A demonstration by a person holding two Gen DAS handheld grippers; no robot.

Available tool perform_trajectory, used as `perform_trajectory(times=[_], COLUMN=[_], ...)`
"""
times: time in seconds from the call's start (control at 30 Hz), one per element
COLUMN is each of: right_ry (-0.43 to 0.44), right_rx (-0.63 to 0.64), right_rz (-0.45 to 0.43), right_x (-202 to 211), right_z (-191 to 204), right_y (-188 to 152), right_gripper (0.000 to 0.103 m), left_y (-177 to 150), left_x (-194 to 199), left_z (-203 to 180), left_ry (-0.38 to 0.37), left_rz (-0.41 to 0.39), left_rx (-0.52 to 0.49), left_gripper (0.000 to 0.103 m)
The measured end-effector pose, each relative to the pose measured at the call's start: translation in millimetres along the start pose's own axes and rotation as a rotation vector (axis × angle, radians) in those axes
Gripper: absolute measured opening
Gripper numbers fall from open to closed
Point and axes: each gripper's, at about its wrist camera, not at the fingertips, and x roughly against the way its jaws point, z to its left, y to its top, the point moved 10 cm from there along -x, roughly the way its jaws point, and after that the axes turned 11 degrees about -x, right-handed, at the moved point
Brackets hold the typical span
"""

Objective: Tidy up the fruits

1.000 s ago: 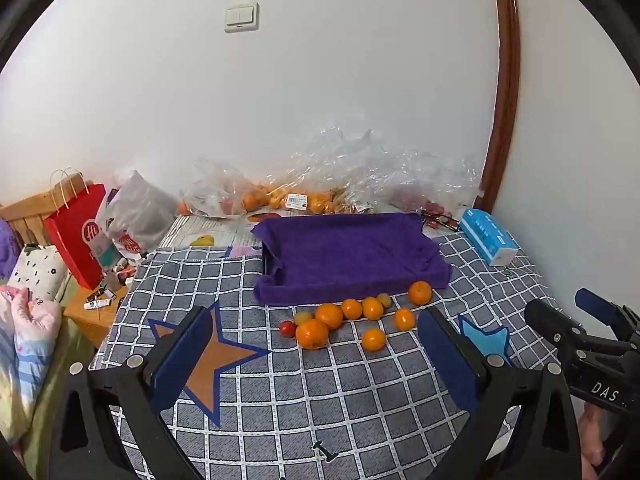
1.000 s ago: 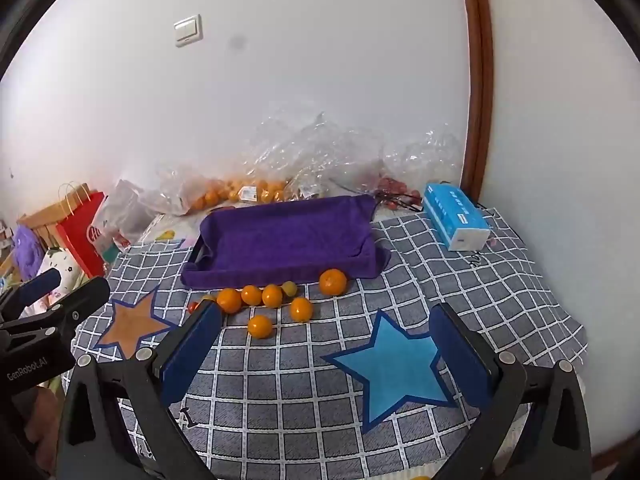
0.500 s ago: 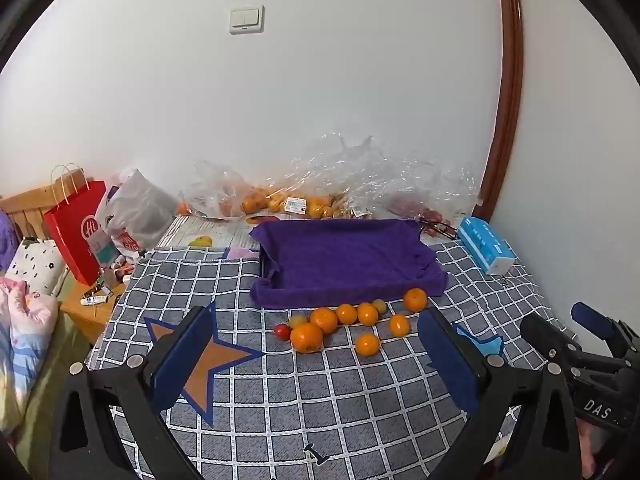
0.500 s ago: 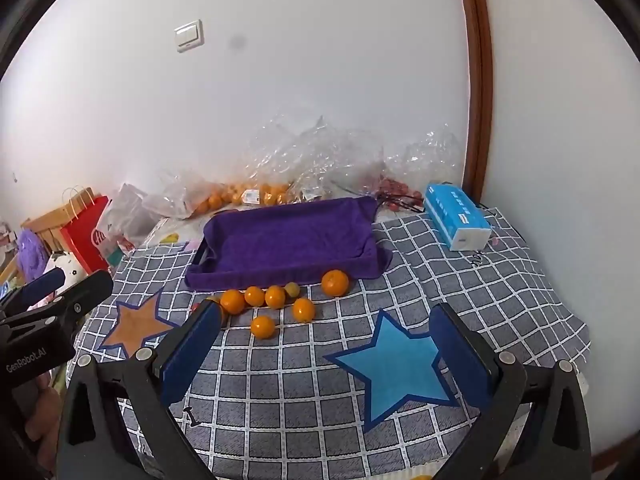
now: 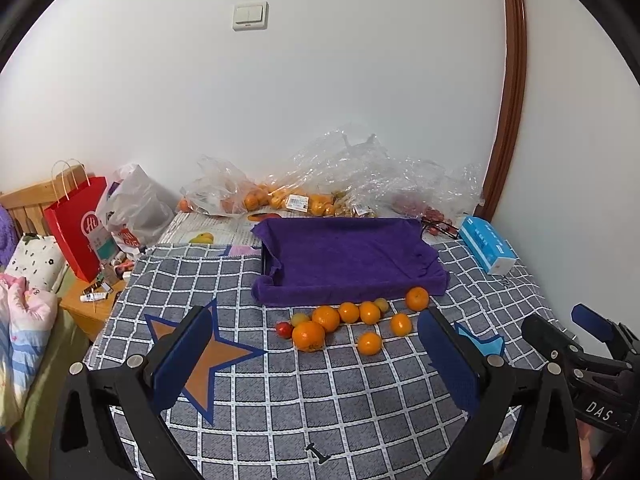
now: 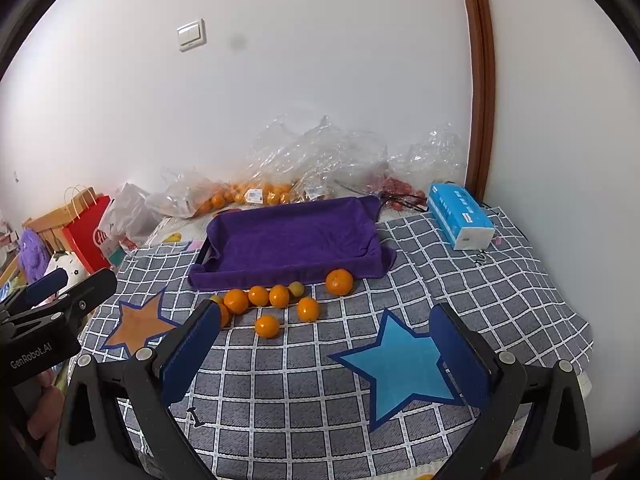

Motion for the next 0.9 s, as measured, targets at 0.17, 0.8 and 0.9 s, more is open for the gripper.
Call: perform_trajectory(times=[0.17, 0.8, 0.9], right_ry=[0.007, 0.018, 0.021], right_rx=[0.000, -0.001, -0.003], right_rz=[-0.002, -0.003, -0.001], right_x=[0.4, -2.1, -2.3], right_z=[0.7, 5.4, 5.6], right_y=[-0.5, -3.6, -4.8], right_gripper=[0.103, 0.103, 0.103], left_y=[-0.8, -3.3, -2.4], left_x=[4.1, 7.7, 7.6], left_z=[-0.6, 3.7, 3.0], left_ry=[0.013, 0.020, 0.021], left_rz=[-0.010, -0.014, -0.014], left_rx=[-0.005, 0.001, 0.002], left_gripper=[0.103, 0.103, 0.103])
